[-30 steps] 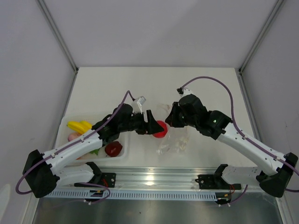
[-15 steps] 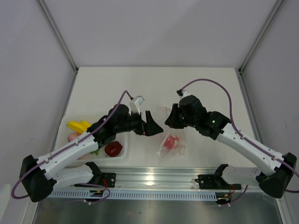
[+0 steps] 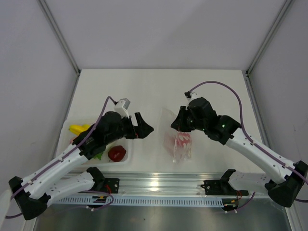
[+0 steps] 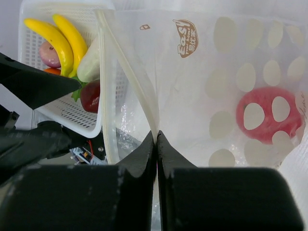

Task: Place the food in the zip-top bag and seal the zipper
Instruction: Place the fake fruit in the zipper food storage bag, then pick up the fake fruit from the bin, then place the fake fruit in the zipper food storage bag, then pick up the fake fruit from the bin.

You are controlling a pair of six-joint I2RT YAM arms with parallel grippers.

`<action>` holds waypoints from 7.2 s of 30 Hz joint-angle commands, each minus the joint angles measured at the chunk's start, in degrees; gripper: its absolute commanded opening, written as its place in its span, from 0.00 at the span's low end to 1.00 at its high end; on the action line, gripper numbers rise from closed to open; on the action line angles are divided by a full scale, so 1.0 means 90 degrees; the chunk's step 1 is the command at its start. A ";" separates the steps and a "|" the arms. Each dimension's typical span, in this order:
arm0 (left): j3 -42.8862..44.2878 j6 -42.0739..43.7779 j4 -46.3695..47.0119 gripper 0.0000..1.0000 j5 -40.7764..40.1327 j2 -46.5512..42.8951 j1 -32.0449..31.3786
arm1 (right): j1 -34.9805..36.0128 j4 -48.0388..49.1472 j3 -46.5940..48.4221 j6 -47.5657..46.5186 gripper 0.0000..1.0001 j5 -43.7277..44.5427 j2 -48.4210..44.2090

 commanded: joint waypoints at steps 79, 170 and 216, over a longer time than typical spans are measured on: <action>-0.0513 -0.0554 0.0134 0.01 0.2142 -0.1541 0.1730 | -0.0077 0.0027 -0.0112 -0.0157 0.00 0.0113 -0.0254; 0.0355 -0.0467 -0.3434 0.99 -0.2170 -0.0958 0.2917 | -0.0057 -0.0198 -0.0043 -0.0176 0.00 0.0328 -0.0342; -0.0690 -0.1688 -0.4158 0.89 -0.2473 0.1456 0.8732 | -0.0037 -0.0081 0.0093 -0.0518 0.00 -0.0414 0.0079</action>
